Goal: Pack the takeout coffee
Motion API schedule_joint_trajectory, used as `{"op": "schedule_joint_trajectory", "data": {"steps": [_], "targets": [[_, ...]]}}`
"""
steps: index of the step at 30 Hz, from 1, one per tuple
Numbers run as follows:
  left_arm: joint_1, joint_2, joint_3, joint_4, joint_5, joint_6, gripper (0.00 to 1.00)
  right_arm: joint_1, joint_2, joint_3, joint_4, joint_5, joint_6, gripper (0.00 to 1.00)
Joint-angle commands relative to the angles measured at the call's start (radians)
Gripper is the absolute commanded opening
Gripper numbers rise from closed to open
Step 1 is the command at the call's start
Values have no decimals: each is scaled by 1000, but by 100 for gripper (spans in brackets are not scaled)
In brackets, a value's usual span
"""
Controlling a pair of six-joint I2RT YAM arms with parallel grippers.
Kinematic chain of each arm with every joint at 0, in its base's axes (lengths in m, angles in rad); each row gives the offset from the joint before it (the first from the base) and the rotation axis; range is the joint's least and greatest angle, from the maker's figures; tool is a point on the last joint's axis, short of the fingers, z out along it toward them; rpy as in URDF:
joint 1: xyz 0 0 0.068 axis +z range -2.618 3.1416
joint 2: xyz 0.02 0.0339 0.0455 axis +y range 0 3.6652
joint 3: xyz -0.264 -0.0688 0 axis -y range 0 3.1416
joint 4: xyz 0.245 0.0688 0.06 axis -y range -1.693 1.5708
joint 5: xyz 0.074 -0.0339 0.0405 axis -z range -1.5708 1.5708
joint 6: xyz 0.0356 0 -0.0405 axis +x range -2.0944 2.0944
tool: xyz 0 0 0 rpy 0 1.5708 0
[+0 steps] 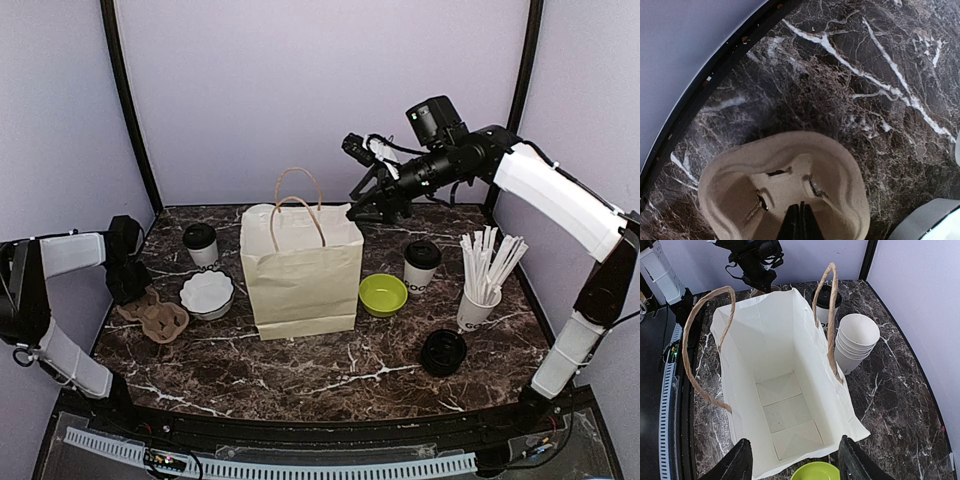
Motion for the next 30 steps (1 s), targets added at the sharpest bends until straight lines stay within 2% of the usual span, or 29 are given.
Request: {"op": "schedule_joint_trajectory", "data": {"steps": [1, 4, 13, 15, 20, 23, 24, 26, 30], "targets": [[18, 67, 40, 66, -4, 51, 0, -7, -43, -30, 47, 11, -10, 59], [20, 123, 84, 102, 37, 82, 0, -9, -48, -45, 54, 17, -11, 59], [17, 276, 218, 194, 304, 142, 0, -16, -53, -79, 78, 27, -8, 59], [14, 303, 246, 209, 332, 156, 2, -16, -52, -86, 84, 28, -5, 59], [-8, 334, 295, 219, 405, 216, 14, -16, -47, -93, 88, 24, -2, 59], [-29, 310, 333, 155, 353, 247, 20, -16, -49, -95, 86, 22, -1, 59], [-36, 294, 337, 112, 286, 251, 21, -16, -48, -93, 86, 21, -1, 59], [-64, 221, 338, 52, 179, 271, 28, -16, -48, -93, 82, 17, 0, 59], [-80, 91, 289, -54, 99, 291, 47, -16, -42, -84, 72, 5, -3, 59]]}}
